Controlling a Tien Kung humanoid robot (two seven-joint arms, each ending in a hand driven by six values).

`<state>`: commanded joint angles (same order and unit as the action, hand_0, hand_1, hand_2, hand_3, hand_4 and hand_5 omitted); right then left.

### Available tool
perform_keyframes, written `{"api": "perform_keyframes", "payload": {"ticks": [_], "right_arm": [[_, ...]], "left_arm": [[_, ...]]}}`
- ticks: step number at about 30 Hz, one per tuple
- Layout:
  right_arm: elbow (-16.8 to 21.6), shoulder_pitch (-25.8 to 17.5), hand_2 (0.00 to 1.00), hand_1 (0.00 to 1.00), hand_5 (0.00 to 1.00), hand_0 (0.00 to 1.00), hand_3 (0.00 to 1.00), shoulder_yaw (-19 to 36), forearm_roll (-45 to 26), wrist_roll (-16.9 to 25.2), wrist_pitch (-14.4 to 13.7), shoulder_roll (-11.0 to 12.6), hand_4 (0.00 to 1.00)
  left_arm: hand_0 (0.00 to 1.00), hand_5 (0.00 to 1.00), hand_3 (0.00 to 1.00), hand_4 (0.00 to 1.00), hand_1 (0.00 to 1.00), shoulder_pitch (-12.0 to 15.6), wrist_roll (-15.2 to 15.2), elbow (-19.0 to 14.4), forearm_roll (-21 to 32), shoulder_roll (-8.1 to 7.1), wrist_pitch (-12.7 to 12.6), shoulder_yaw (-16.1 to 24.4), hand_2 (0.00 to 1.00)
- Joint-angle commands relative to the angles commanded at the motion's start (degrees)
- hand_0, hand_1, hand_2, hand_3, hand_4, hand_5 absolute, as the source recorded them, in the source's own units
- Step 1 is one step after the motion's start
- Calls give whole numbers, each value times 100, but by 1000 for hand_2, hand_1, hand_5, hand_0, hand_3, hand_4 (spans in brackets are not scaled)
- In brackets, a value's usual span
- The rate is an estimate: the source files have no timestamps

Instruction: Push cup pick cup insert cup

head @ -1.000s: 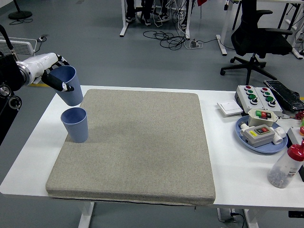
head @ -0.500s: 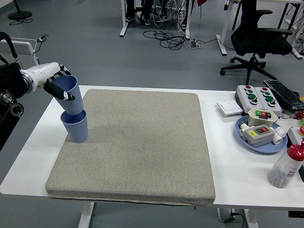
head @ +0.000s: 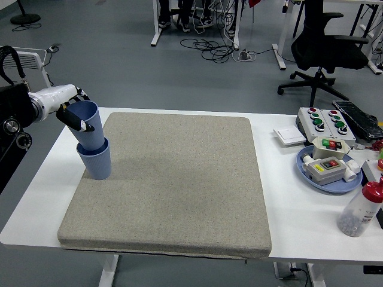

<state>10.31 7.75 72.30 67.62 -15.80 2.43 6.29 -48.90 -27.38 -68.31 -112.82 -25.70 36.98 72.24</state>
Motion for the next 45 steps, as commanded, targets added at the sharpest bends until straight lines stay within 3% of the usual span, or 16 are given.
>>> {"api": "perform_keyframes", "payload": {"ticks": [11,12,17,18,23,24,29,30,41,42,43,45], "right_arm": [[0,-1,686,674,566,735,597,0,-4,4,-1,2,129],[0,-1,686,674,565,735,597,5,-4,5,-1,2,128],[0,2,686,674,565,735,597,4,-7,4,-2,2,128],[0,3,686,675,566,734,597,0,-10,4,-3,3,128],[0,6,686,675,566,734,597,-2,-2,1,3,6,128],[0,7,686,675,565,734,596,-3,0,0,5,7,128],[0,7,686,675,565,734,596,2,4,2,4,9,128],[0,7,686,675,566,734,596,2,3,3,5,9,128],[0,7,686,675,566,734,596,5,8,6,5,12,128],[0,9,686,674,566,734,596,7,12,5,6,12,128],[0,9,686,674,566,734,596,7,11,6,7,13,128],[0,11,686,674,566,734,596,12,13,10,7,12,128]], "left_arm": [[393,132,544,650,557,22,149,129,-51,10,0,-59,531],[399,254,543,739,605,19,180,137,-45,7,0,-60,583],[399,254,543,739,605,9,187,166,-60,0,0,-82,583],[603,545,706,951,780,9,192,181,-74,0,0,-95,815],[603,545,706,951,780,14,428,255,-72,7,0,-151,815],[725,641,786,998,859,15,454,268,-61,10,0,-157,897],[725,641,786,998,859,30,492,339,-79,18,0,-173,897],[808,680,884,998,924,35,517,358,-70,19,0,-169,976],[858,707,931,998,953,95,674,360,-67,52,0,-63,998],[726,684,749,771,817,112,730,361,-61,58,0,-67,838],[726,684,749,771,817,157,825,371,-21,85,-93,-35,838],[726,684,749,771,817,256,1051,386,155,159,-517,80,838]]}}
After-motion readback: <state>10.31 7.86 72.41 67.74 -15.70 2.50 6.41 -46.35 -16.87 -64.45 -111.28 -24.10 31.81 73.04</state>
